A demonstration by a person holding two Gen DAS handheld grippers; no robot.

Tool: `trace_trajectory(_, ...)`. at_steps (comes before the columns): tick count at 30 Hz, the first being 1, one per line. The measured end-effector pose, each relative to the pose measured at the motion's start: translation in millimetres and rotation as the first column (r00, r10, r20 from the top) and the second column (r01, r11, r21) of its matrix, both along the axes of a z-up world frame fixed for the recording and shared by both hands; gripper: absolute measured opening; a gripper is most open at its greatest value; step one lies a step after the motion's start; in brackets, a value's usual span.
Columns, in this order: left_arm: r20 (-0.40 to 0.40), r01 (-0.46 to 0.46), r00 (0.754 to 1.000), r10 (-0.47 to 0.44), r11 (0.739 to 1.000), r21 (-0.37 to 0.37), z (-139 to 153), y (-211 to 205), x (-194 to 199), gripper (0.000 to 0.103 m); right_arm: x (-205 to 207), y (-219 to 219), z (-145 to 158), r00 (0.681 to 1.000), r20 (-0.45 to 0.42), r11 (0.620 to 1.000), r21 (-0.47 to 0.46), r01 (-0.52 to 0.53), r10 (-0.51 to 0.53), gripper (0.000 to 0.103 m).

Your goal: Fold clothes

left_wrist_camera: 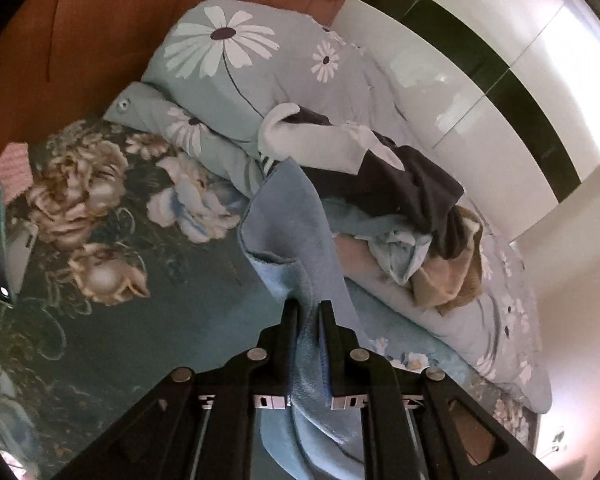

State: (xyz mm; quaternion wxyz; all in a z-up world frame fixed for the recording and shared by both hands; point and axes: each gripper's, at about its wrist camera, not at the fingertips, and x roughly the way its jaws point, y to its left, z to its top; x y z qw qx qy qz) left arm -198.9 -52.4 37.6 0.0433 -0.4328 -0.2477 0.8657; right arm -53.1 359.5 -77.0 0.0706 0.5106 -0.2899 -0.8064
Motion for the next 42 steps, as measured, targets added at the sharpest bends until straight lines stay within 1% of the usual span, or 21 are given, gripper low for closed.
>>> trace_trajectory(2, 0.01, -0.005, 1.0, 0.005, 1.0, -0.008, 0, -4, 3, 0.011, 4, -1, 4, 0.999, -0.01, 0.999, 0.031, -0.032, 0.032, 0.069)
trace_trajectory(5, 0.023, -0.034, 0.999, 0.034, 0.999, -0.001, -4, -17, 10, 0.011, 8, -1, 10, 0.998, -0.02, 0.996, 0.064, -0.06, 0.062, 0.069)
trace_trajectory(8, 0.04, -0.093, 0.995, 0.093, 0.996, 0.012, -9, -37, 16, 0.011, 12, 6, 14, 0.999, -0.03, 0.995, 0.09, -0.041, 0.043, 0.068)
trace_trajectory(10, 0.044, -0.126, 0.991, 0.125, 0.992, 0.022, -9, -51, 19, 0.011, 16, 13, 14, 1.0, -0.021, 0.994, 0.108, -0.011, 0.013, 0.069)
trace_trajectory(13, 0.052, -0.148, 0.988, 0.147, 0.989, 0.012, -11, -64, 22, 0.011, 17, 17, 13, 1.0, -0.007, 0.996, 0.092, -0.005, 0.006, 0.069)
trace_trajectory(15, 0.054, -0.149, 0.987, 0.149, 0.989, 0.009, -10, -67, 23, 0.011, 13, 4, 12, 0.998, 0.004, 0.994, 0.085, -0.069, 0.069, 0.069)
trace_trajectory(17, 0.044, -0.154, 0.987, 0.153, 0.988, 0.017, -6, -68, 25, 0.011, 6, -19, 9, 0.987, 0.026, 0.982, 0.096, -0.161, 0.159, 0.068)
trace_trajectory(20, 0.026, -0.157, 0.987, 0.156, 0.987, 0.033, 1, -72, 26, 0.011, -9, -61, -2, 0.95, 0.094, 0.942, 0.133, -0.309, 0.298, 0.068)
trace_trajectory(21, 0.029, -0.152, 0.988, 0.151, 0.988, 0.027, 2, -72, 26, 0.011, -12, -71, -7, 0.94, 0.116, 0.931, 0.144, -0.336, 0.322, 0.068)
trace_trajectory(24, 0.044, -0.129, 0.991, 0.128, 0.992, 0.014, -1, -68, 26, 0.011, -19, -92, -18, 0.923, 0.173, 0.908, 0.188, -0.374, 0.344, 0.068)
trace_trajectory(26, 0.056, -0.109, 0.992, 0.109, 0.994, 0.01, -9, -64, 28, 0.011, -21, -99, -19, 0.923, 0.165, 0.911, 0.175, -0.373, 0.347, 0.068)
trace_trajectory(29, 0.11, -0.068, 0.992, 0.067, 0.998, 0.013, -31, -54, 28, 0.011, -22, -105, -14, 0.933, 0.127, 0.922, 0.156, -0.355, 0.338, 0.068)
trace_trajectory(32, 0.183, -0.029, 0.983, 0.024, 0.999, 0.027, -59, -40, 29, 0.011, -26, -108, -8, 0.936, 0.087, 0.915, 0.198, -0.351, 0.34, 0.068)
trace_trajectory(34, 0.22, -0.012, 0.975, 0.008, 1.0, 0.018, -75, -31, 29, 0.011, -31, -93, -4, 0.951, 0.063, 0.932, 0.19, -0.308, 0.302, 0.068)
trace_trajectory(37, 0.276, -0.007, 0.961, 0.004, 1.0, 0.009, -102, -26, 25, 0.012, -38, -52, -2, 0.981, 0.064, 0.967, 0.164, -0.193, 0.185, 0.068)
trace_trajectory(38, 0.289, -0.015, 0.957, 0.011, 1.0, 0.013, -109, -26, 23, 0.012, -40, -36, -4, 0.986, 0.08, 0.972, 0.171, -0.159, 0.147, 0.068)
trace_trajectory(40, 0.32, -0.047, 0.947, 0.039, 0.999, 0.018, -125, -28, 17, 0.016, -42, -7, -11, 0.988, 0.121, 0.973, 0.198, -0.117, 0.094, 0.068)
trace_trajectory(42, 0.347, -0.078, 0.936, 0.061, 0.996, 0.034, -140, -30, 11, 0.022, -40, 12, -23, 0.982, 0.166, 0.974, 0.192, -0.12, 0.088, 0.068)
